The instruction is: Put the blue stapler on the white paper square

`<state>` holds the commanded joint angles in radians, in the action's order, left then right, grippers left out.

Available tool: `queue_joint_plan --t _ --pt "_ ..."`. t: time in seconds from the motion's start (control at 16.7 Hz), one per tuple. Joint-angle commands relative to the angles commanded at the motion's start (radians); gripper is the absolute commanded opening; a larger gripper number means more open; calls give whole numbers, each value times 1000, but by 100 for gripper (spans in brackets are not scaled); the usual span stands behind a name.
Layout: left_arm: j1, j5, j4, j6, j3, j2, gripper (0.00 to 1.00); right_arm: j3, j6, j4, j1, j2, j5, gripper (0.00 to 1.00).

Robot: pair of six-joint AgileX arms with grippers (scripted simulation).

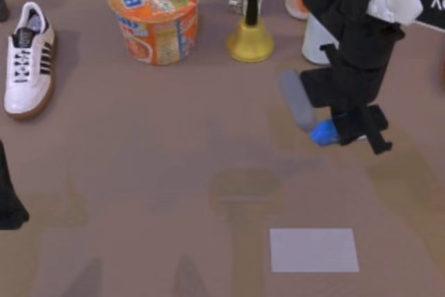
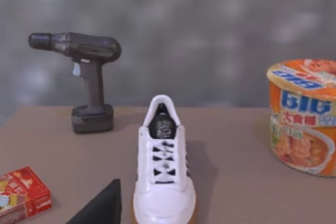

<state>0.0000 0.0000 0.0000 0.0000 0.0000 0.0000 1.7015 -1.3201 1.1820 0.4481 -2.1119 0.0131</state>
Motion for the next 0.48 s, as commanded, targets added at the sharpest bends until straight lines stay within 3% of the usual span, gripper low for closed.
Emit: queue_joint_plan --t 0.48 --pt "0 0 0 0 0 0 100 60 7 76 0 31 0 0"
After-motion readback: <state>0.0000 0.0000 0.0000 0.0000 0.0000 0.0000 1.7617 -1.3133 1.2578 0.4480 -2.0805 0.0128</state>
